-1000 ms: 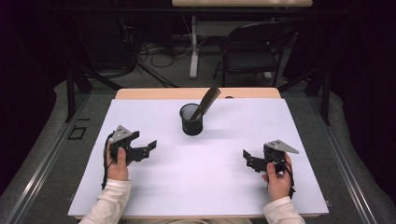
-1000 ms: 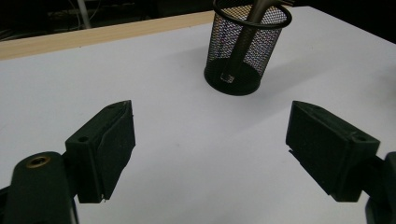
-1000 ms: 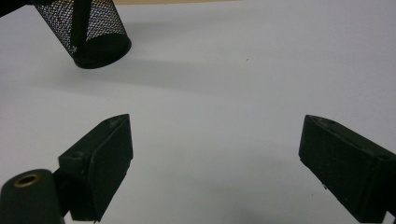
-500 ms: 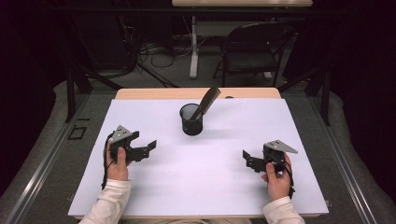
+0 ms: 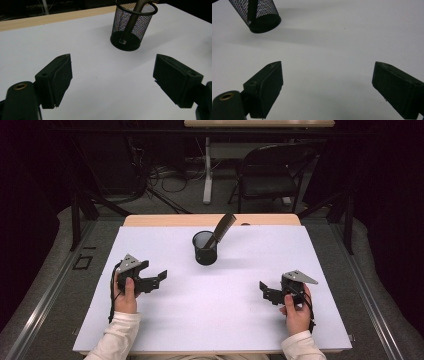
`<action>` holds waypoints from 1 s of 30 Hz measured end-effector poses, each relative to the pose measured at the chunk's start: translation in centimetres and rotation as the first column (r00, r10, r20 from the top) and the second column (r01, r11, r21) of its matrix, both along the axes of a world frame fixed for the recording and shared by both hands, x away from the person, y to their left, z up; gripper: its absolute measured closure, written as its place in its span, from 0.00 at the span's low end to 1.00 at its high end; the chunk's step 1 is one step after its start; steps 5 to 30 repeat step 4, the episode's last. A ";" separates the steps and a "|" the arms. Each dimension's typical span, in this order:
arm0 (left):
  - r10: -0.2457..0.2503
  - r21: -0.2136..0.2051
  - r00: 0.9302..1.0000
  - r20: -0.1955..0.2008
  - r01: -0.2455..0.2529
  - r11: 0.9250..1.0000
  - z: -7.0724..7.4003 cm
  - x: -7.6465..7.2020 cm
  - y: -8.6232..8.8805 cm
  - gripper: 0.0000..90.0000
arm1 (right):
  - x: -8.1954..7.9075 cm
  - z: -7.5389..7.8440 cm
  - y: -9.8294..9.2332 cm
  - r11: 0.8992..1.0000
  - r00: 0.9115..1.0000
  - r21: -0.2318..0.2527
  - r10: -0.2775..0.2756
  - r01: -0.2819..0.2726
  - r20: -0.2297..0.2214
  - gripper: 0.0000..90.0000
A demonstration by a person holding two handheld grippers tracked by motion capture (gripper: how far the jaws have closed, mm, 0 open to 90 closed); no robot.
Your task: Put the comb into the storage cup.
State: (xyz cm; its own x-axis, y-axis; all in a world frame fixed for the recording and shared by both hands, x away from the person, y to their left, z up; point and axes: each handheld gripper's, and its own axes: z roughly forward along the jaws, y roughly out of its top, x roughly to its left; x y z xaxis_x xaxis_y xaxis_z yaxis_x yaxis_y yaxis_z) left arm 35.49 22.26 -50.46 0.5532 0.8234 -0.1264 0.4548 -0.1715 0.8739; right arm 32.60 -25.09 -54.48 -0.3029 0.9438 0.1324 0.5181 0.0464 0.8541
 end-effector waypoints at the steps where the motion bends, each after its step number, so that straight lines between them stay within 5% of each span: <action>1: 0.001 -0.001 1.000 -0.001 -0.001 1.000 0.0 0.0 0.0 0.18 | 0.0 0.0 0.0 1.000 1.000 0.001 -0.001 0.001 -0.001 0.11; 30: 0.001 0.000 1.000 -0.001 -0.001 1.000 0.0 0.0 0.0 0.18 | 0.0 0.0 -0.1 1.000 1.000 -0.002 0.001 -0.001 -0.003 0.11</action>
